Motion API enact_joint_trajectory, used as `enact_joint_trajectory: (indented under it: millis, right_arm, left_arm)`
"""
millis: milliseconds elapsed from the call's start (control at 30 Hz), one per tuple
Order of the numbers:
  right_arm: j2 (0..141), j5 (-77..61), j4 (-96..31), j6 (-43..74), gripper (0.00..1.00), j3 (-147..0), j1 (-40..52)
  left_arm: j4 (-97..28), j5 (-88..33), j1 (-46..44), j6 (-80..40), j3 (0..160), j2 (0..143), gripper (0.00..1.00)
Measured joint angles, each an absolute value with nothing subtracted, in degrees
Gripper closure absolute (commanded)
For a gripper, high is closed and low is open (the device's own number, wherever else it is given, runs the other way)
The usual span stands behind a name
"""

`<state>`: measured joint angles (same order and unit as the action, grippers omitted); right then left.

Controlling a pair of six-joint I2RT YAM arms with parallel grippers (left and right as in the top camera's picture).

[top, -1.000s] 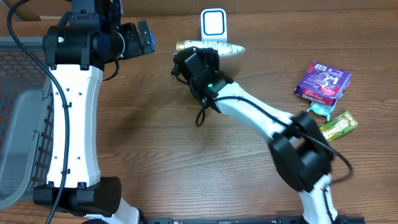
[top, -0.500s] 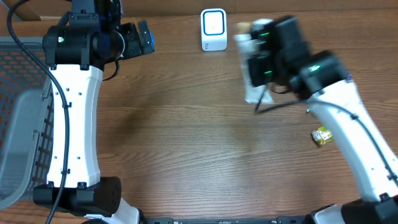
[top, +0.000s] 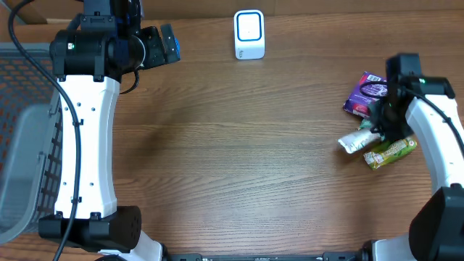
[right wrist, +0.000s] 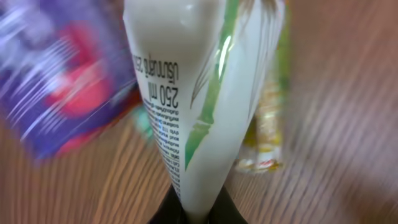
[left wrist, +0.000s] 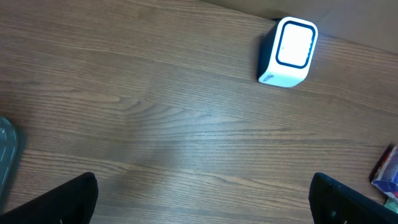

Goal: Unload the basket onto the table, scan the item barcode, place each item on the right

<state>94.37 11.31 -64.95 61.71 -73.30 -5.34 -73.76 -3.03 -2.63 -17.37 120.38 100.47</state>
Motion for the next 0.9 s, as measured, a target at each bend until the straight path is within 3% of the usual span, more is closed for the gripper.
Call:
enact_joint_trajectory:
  millis: [67,100,133,167,367,600,767,900]
  right_arm:
    - [94.39,12.32,-63.61,64.82,0.71,-72.05,-5.96]
    - [94.39,12.84,-62.57,66.87,0.36,-71.55,-6.02]
    - [94.39,13.21,-62.37,67.09,0.16,-71.55,-5.98]
    - [94.37,13.67,-61.8,67.68,0.02,-71.55,-5.93]
    - [94.35,14.17,-60.03,63.83,0.0,-71.59,-5.91]
    - [91.66,6.83,-62.5,47.83,0.0,-77.14,-5.58]
    - [79.88,-5.3,-63.18,30.52,0.0,-83.72,-1.96]
    - [69.8,-11.18,-63.24,24.67,0.0,-85.69,0.93]
  left_arm:
    - [-73.73,-3.03,-2.63,-17.37,120.38,100.47,0.0]
    - [-73.76,-3.03,-2.63,-17.34,120.38,100.47,0.0]
    - [-73.76,-3.05,-2.63,-17.34,120.38,100.47,0.0]
    - [-73.73,-3.05,-2.63,-17.37,120.38,100.47,0.0]
    - [-73.76,-3.05,-2.63,-17.37,120.38,100.47,0.0]
    - [-73.76,-3.05,-2.63,-17.37,120.38,100.47,0.0]
    - [-73.76,-3.03,-2.63,-17.37,120.38,100.47,0.0]
    - [-73.76,-3.03,-2.63,-17.37,120.38,100.47,0.0]
